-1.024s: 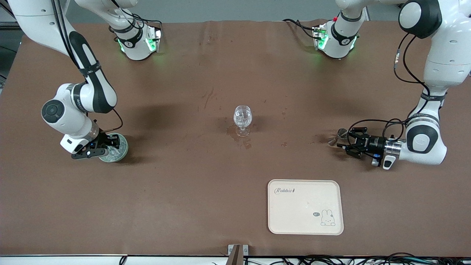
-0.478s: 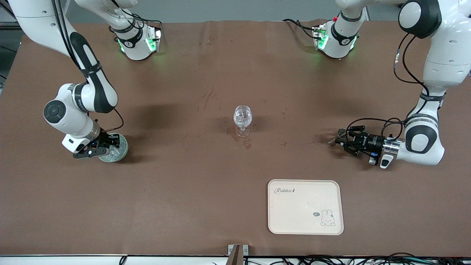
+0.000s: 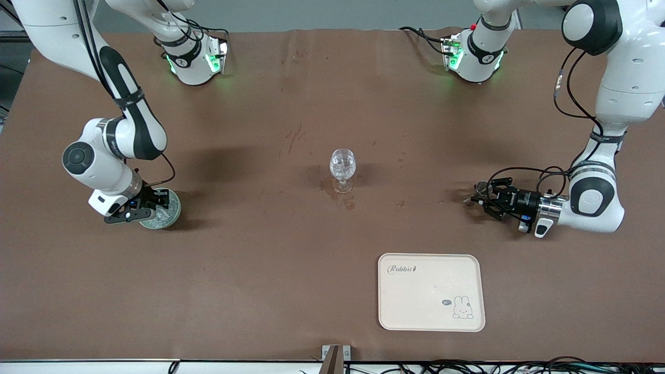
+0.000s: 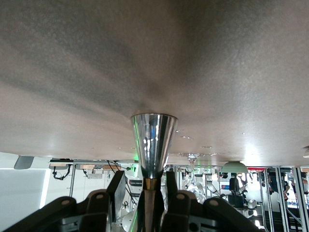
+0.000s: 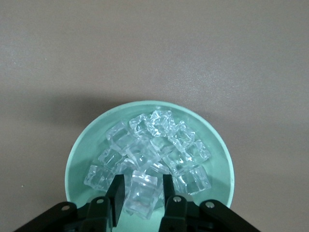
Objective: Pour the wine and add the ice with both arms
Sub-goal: 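Grasp an ice cube and the jigger with both grippers, then raise the cube with the right gripper while the left gripper moves the jigger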
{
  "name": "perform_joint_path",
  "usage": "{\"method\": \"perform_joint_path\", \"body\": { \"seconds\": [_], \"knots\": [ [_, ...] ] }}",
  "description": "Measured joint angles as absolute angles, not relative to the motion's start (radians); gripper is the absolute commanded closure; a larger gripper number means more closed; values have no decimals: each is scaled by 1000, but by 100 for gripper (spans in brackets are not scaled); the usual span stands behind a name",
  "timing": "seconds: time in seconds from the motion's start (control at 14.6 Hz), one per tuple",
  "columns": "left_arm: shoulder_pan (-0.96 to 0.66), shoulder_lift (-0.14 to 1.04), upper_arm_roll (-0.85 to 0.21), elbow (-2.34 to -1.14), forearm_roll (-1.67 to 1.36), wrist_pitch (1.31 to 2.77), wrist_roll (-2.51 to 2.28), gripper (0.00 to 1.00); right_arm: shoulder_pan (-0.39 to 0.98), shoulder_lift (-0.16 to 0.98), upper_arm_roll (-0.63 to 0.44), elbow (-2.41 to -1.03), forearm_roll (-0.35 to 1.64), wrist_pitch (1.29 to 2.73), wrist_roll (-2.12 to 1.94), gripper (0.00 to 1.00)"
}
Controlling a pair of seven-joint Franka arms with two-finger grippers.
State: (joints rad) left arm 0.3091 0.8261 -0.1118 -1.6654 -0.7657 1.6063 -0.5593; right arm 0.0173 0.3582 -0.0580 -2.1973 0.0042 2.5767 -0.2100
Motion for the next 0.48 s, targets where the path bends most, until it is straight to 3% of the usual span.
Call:
{"method": "perform_joint_path", "body": {
  "seconds": [0.2,0.41,0.48],
  "knots": [
    [307,826,-112,-1665,-766,1606,-561,75,17,365,-58,-2197,4,2589,-210,66],
    [298,826,-112,-1663,-767,1607,-563,95,17,368,-58,-2197,4,2594,-210,66],
    [295,826,-113,-1660,-767,1607,-565,97,17,368,-58,-2197,4,2594,-210,66]
  ]
}}
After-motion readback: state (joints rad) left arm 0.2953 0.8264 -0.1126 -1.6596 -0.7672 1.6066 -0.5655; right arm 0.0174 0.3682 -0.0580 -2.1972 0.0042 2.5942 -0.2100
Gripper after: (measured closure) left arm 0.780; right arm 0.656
